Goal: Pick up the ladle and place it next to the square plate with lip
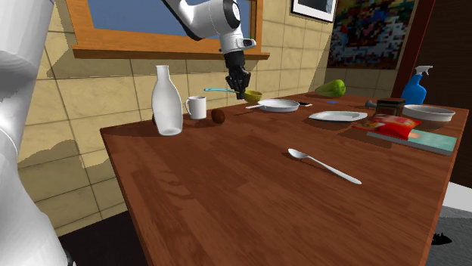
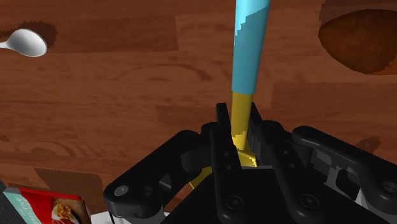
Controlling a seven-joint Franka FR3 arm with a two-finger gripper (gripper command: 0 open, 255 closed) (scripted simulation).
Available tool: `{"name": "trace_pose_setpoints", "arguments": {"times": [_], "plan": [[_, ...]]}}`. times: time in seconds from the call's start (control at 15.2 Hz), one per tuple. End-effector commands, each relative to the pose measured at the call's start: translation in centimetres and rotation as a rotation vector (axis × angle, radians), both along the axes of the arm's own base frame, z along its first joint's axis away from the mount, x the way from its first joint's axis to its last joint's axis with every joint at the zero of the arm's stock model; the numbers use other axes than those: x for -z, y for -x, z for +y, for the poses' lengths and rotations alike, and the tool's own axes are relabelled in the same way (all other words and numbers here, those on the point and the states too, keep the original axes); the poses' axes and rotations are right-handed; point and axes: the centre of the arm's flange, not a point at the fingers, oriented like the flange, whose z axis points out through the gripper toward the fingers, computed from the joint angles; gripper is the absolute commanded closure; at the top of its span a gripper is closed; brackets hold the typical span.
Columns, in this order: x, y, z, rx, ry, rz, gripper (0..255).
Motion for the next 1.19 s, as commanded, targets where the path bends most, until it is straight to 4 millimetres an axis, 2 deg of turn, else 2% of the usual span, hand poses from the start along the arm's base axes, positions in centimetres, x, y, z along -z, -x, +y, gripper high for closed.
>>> {"name": "trace_pose_setpoints", "arguments": {"times": [0.0,1.12], "plan": [[0.0,-1.1,-2.1,0.0,0.0,0.0,255],[-0.1,-12.3,-21.5,0.0,0.0,0.0,255]]}}
